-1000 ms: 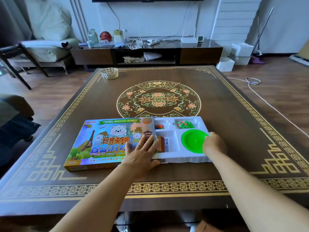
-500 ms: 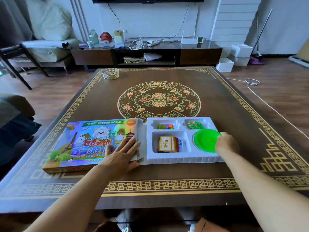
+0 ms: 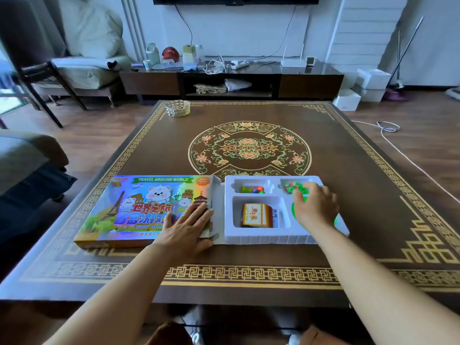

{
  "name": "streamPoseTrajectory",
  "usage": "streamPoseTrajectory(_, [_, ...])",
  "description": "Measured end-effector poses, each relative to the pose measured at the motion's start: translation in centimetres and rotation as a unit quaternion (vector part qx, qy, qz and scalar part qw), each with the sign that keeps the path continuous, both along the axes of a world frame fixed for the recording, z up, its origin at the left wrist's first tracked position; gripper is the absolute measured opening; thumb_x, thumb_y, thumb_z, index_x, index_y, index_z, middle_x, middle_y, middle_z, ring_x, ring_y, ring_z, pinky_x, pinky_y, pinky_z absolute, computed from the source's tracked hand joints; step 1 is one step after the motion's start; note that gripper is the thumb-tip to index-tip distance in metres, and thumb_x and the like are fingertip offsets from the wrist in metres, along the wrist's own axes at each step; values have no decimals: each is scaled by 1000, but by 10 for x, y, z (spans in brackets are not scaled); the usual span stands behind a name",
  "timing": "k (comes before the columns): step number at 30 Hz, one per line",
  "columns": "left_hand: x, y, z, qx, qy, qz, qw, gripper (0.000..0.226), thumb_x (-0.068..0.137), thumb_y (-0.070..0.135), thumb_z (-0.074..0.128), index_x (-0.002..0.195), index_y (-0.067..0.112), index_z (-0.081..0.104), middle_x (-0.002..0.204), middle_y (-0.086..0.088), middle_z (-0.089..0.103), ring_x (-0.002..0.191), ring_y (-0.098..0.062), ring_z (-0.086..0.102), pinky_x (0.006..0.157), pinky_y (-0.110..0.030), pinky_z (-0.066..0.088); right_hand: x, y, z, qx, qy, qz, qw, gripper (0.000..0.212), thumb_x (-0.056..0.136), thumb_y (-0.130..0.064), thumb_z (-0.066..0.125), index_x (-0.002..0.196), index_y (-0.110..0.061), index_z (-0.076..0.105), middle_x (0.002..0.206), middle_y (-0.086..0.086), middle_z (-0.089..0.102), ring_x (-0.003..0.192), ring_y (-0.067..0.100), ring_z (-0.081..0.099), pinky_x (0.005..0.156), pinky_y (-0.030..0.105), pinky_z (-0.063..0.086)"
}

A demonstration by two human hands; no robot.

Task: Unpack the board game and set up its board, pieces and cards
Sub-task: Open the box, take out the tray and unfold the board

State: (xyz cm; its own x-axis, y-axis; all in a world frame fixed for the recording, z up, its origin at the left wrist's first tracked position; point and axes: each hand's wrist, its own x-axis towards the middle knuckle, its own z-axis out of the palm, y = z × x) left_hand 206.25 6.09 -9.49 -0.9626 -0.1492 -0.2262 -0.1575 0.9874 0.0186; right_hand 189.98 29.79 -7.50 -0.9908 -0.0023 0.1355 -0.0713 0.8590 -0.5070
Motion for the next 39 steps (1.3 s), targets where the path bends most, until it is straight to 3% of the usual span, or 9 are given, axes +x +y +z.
streamPoseTrajectory(6, [26, -23, 3, 30, 12, 28, 999, 77, 93, 59, 33, 151, 28, -9, 157, 11, -18, 144, -9, -20, 116, -53, -3, 50, -91, 13, -131, -49, 215, 967, 29, 94, -16, 47, 120, -11, 58, 119, 9, 63, 109, 27, 58, 86, 30, 44])
streamPoseTrajectory(12, [46, -50, 0, 32, 19, 29, 999, 91, 79, 76, 18, 150, 28, -11, 157, 11, -19, 140, -6, -25, 116, -51, -2, 89, -139, -7, 119, -50, 449, 884, 36, 96, -32, 42, 129, -26, 55, 140, -3, 45, 130, 22, 39, 104, 33, 34])
streamPoseTrajectory(15, [48, -53, -1, 18, 15, 19, 1000, 83, 85, 71, 19, 150, 29, -8, 158, 9, -18, 142, -9, -22, 116, -52, 0, 93, -134, -12, 176, -52, 439, 880, 41, 94, -48, 40, 133, -36, 48, 149, -6, 29, 134, 22, 31, 107, 41, 29])
streamPoseTrajectory(23, [47, -61, 1, 19, 12, 8, 1000, 67, 95, 57, 29, 150, 36, -4, 158, 9, -16, 144, -14, -20, 116, -55, -1, 76, -111, -7, 216, -98, 327, 915, 42, 91, -55, 43, 124, -29, 52, 154, -5, 19, 137, 25, 28, 107, 41, 33])
streamPoseTrajectory(27, [45, -61, 0, 30, 17, 10, 999, 69, 95, 56, 30, 151, 33, -5, 158, 10, -14, 145, -14, -18, 116, -55, 0, 78, -113, -5, 172, -72, 305, 934, 41, 93, -48, 45, 128, -26, 51, 151, -4, 28, 135, 24, 30, 107, 40, 32])
streamPoseTrajectory(30, [44, -62, -1, 47, 36, 11, 998, 73, 95, 56, 34, 151, 31, -4, 159, 11, -10, 145, -11, -15, 116, -51, 1, 90, -137, -1, 103, 5, 382, 918, 34, 94, -30, 48, 126, -21, 55, 139, -2, 46, 129, 21, 38, 106, 34, 32])
streamPoseTrajectory(32, [44, -63, -2, 57, 53, 13, 997, 76, 94, 56, 36, 151, 30, -6, 159, 11, -10, 145, -10, -14, 116, -49, 1, 96, -155, -5, 92, -25, 423, 901, 30, 95, -23, 45, 123, -20, 58, 130, 2, 53, 124, 22, 43, 104, 34, 35])
streamPoseTrajectory(35, [46, -63, -4, 71, 69, 18, 995, 80, 93, 57, 38, 151, 28, -9, 159, 9, -13, 146, -11, -14, 117, -49, 1, 98, -173, -9, 147, -132, 370, 908, 29, 96, -27, 43, 120, -25, 58, 125, 11, 48, 116, 31, 50, 98, 41, 46])
streamPoseTrajectory(39, [45, -62, -6, 56, 74, 18, 996, 89, 89, 59, 43, 149, 27, -14, 158, 9, -18, 145, -11, -16, 117, -51, 0, 99, -195, -9, 205, -120, 331, 913, 31, 93, -28, 51, 123, -20, 54, 123, 11, 53, 115, 30, 50, 92, 38, 46])
